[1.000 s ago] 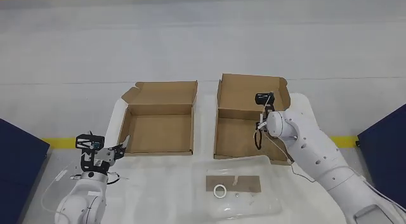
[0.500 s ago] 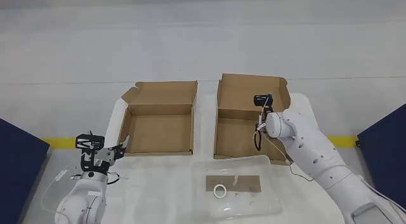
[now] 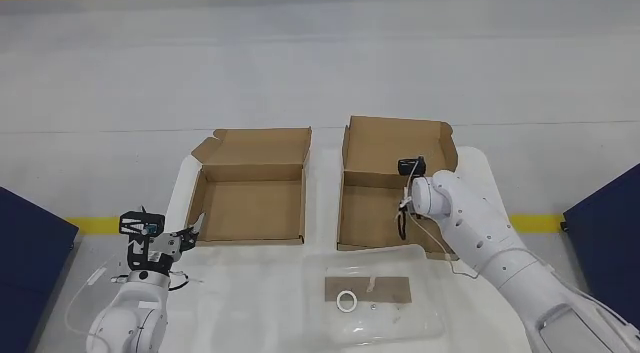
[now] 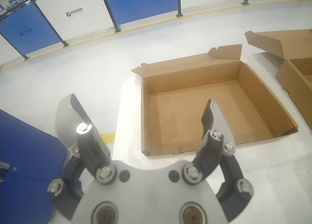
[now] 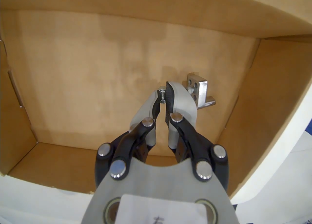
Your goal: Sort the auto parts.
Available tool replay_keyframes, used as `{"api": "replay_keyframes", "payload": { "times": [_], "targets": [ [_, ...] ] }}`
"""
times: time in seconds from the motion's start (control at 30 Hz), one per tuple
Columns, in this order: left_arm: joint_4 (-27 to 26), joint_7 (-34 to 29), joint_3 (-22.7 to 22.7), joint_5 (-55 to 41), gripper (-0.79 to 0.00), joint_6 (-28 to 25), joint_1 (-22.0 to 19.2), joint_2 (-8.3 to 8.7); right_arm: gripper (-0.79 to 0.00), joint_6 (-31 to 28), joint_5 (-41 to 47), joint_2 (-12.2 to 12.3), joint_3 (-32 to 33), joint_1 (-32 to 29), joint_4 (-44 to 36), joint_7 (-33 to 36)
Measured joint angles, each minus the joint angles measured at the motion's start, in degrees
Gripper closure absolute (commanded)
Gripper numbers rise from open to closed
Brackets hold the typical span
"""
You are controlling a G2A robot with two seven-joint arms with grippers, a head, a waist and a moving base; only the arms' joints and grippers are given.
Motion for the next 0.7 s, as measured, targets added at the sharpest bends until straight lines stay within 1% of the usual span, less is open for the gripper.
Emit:
{"api": "replay_keyframes", "payload": {
  "times": [0.17, 0.43, 0.47, 0.5, 0.53, 0.7],
  "targets": [
    [0.00, 0.00, 0.00, 0.00, -0.785, 0.00, 0.00, 0.00, 0.000, -0.84, 0.91, -1.33, -0.84, 1.41, 3.52, -0.79],
    [0.00, 0.00, 0.00, 0.00, -0.785, 0.00, 0.00, 0.00, 0.000, -1.28, 1.35, -2.77, -1.30, 2.73, 6.57, -1.42],
    [0.00, 0.00, 0.00, 0.00, -0.785, 0.00, 0.00, 0.00, -0.046, -1.35, 1.35, -2.92, -1.30, 2.83, 6.87, -1.48],
    [0.00, 0.00, 0.00, 0.00, -0.785, 0.00, 0.00, 0.00, -0.145, -1.43, 1.35, -3.03, -1.30, 2.90, 7.06, -1.51],
    [0.00, 0.00, 0.00, 0.00, -0.785, 0.00, 0.00, 0.00, -0.222, -1.52, 1.35, -3.13, -1.27, 2.96, 7.22, -1.54],
    [0.00, 0.00, 0.00, 0.00, -0.785, 0.00, 0.00, 0.00, -0.277, -1.89, 1.31, -3.37, -0.51, 2.91, 7.00, -2.31]
  ]
}}
